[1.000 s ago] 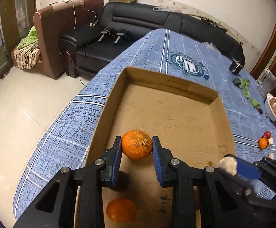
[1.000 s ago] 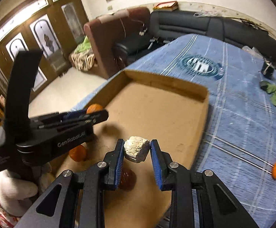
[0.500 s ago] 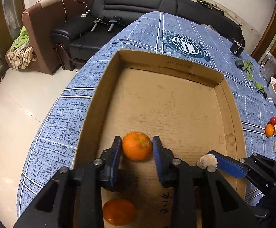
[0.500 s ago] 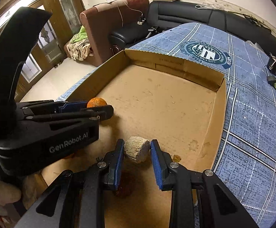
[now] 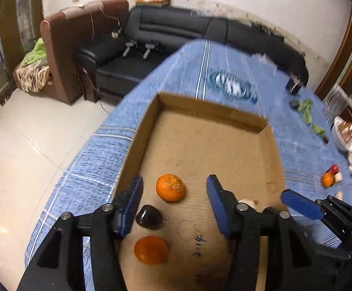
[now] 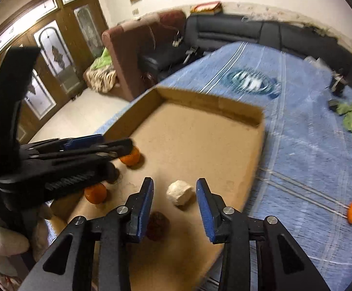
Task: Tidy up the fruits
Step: 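Carry the mandarin and yam piece into the box and open both tools, then withdraw both open tools from the box toward the fruit on the table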
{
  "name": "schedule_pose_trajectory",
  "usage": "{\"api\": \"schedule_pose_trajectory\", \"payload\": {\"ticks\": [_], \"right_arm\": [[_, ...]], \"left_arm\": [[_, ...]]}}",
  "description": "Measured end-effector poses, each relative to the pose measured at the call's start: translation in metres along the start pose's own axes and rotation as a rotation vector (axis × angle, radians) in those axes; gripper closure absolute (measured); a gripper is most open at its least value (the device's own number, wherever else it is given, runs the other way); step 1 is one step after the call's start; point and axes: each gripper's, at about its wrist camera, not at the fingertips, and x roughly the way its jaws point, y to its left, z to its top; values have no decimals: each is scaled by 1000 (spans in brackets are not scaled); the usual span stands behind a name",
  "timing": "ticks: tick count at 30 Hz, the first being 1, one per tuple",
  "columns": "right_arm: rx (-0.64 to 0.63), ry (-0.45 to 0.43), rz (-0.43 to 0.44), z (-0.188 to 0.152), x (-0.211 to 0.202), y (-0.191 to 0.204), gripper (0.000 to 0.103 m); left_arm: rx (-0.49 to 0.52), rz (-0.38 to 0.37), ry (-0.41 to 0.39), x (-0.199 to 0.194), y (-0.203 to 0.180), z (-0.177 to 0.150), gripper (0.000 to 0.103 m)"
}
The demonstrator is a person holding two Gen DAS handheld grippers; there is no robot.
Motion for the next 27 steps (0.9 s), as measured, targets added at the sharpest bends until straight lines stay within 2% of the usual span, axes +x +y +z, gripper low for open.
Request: {"api": "schedule_pose_trajectory", "payload": {"ticks": [4, 8, 11, 16, 20, 27], "right_arm": [[26, -37, -83, -14, -16, -12, 60], [59, 39, -68, -32, -4, -19, 60], [57, 68, -64, -43, 2, -15, 60], [17, 77, -74, -59, 4, -5, 60], [1, 79, -92, -70, 1, -5, 60], [24, 66, -103, -80, -9, -9, 50]], "left_arm": [[-86, -54, -95, -37, 2, -16, 39], [-177, -105, -137, -56, 1, -38, 39], [-205, -122, -134, -60, -3, -49, 38], [-159, -78, -156, -67, -24, -52, 38], [-74, -33, -198, -77, -50, -54, 38], [28, 45, -246, -83, -77, -58, 35]]}}
